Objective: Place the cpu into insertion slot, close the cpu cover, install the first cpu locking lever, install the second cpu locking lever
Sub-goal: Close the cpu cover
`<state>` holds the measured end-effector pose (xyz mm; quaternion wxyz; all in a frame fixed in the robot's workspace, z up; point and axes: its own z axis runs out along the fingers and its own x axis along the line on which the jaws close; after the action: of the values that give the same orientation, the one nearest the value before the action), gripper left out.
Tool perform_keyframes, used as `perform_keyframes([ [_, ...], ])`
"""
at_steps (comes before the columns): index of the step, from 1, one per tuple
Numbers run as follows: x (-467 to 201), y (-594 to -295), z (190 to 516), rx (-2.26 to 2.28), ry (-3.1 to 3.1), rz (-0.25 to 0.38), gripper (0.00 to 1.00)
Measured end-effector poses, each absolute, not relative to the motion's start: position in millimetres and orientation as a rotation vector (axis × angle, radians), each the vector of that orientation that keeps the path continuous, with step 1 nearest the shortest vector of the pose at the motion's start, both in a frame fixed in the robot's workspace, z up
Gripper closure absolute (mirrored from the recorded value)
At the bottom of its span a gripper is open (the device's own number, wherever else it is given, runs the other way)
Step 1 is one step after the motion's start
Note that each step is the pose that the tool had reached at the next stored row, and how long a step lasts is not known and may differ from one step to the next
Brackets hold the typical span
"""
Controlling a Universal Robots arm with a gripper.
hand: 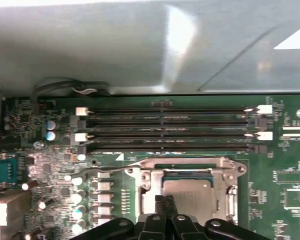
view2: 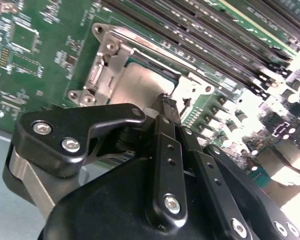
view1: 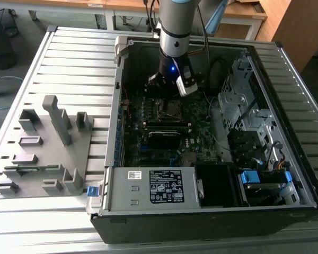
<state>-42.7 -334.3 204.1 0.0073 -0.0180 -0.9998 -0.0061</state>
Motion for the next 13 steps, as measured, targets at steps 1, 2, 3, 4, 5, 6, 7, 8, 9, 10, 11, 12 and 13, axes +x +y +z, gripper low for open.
perform_keyframes([
  [1, -40.7, -334.3, 204.1, -0.056, -3.126, -0.019, 0.89],
  [2, -38.8, -334.3, 204.1, -0.056, -3.126, -0.019, 0.89],
  [3, -36.8, -334.3, 204.1, -0.056, -3.126, -0.019, 0.89],
  [4, -35.0, -334.3, 204.1, -0.056, -3.126, -0.019, 0.89],
  [5, -33.0, -334.3, 204.1, -0.056, -3.126, -0.019, 0.89],
  [6, -32.0, -334.3, 204.1, -0.056, -3.126, -0.019, 0.89],
  [7, -31.8, -334.3, 204.1, -0.056, -3.126, -0.019, 0.89],
  [8, -31.8, -334.3, 204.1, -0.056, -3.127, -0.019, 0.89],
  [9, -31.9, -334.3, 204.2, -0.056, -3.131, -0.019, 0.89],
  [10, -32.1, -334.3, 204.2, -0.056, -3.140, -0.019, 0.89],
  [11, -32.3, -334.3, 204.1, -0.056, -3.149, -0.020, 0.89],
  [12, -32.5, -334.3, 204.1, -0.056, -3.156, -0.020, 0.89],
  [13, -32.7, -334.2, 204.0, -0.056, -3.160, -0.021, 0.89],
])
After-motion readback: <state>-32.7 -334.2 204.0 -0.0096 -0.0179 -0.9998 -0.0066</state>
